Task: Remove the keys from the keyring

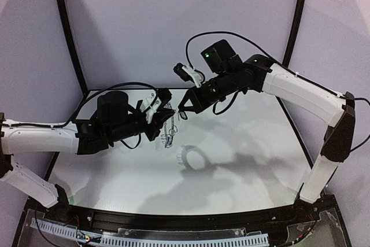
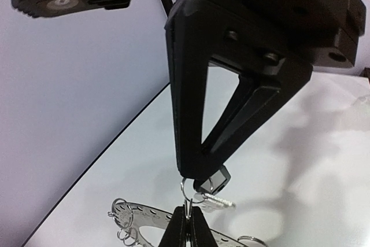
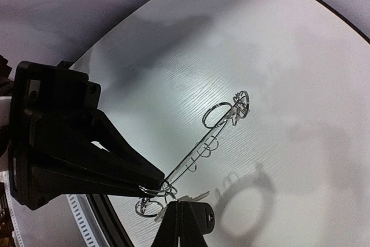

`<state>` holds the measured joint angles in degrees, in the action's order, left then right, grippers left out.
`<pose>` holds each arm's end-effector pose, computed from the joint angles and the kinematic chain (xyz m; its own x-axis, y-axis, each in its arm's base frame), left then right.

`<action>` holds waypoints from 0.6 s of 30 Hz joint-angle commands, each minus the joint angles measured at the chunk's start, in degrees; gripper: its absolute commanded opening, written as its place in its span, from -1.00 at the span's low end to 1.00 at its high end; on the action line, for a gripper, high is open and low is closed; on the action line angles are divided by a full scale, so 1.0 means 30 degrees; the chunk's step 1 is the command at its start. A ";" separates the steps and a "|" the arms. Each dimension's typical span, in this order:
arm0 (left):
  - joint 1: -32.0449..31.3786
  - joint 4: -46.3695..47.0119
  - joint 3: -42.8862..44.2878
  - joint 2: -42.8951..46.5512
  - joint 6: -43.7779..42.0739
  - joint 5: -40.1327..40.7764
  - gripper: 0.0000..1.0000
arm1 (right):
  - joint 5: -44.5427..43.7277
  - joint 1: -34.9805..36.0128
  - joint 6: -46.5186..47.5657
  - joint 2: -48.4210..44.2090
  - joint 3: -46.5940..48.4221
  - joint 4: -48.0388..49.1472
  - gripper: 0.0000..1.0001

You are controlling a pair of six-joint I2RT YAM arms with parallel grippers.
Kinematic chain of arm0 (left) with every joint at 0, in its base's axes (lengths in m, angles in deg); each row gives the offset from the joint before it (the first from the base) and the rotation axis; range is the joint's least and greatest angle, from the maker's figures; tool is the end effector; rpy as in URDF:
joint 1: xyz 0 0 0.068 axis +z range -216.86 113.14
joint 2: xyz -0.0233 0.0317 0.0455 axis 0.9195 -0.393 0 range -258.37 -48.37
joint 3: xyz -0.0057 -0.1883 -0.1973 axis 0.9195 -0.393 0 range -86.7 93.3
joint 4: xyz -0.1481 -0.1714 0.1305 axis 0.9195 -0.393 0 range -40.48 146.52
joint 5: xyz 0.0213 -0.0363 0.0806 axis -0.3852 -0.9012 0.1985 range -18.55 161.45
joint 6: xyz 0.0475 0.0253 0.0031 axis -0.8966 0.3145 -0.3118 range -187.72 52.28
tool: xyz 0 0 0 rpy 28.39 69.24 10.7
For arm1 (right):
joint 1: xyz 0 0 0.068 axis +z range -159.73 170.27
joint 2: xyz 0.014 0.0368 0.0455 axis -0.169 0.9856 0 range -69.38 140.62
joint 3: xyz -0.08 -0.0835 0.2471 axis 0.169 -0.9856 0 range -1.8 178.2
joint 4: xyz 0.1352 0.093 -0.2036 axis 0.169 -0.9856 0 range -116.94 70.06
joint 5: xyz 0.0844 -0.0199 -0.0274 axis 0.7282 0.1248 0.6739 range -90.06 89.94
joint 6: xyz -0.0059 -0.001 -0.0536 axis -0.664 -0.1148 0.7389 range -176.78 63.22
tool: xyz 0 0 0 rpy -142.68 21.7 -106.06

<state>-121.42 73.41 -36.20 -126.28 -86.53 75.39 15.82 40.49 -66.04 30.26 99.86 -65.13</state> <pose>0.1862 -0.2572 0.2922 0.1492 0.3450 -0.9267 0.7665 0.5517 0.3288 0.2394 0.3029 0.3684 -0.5715 -0.4445 -0.6898 -0.7852 0.5406 0.3020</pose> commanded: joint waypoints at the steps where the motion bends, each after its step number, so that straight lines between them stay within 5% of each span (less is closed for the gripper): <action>1: 0.0231 0.0278 -0.0642 0.0730 0.0793 0.1765 -0.98 | -0.2078 -0.0393 0.0954 -0.1413 0.0670 -0.1268 -1.00; 18: 0.0237 -0.4183 0.2692 -0.2114 0.1022 -0.0687 -0.98 | 0.2788 0.1425 0.6603 -0.1367 0.1474 0.0523 -1.00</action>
<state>-121.47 68.68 -30.17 -130.08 -83.73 74.19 17.00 42.26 -51.26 29.30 102.44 -67.58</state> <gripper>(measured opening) 0.011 0.011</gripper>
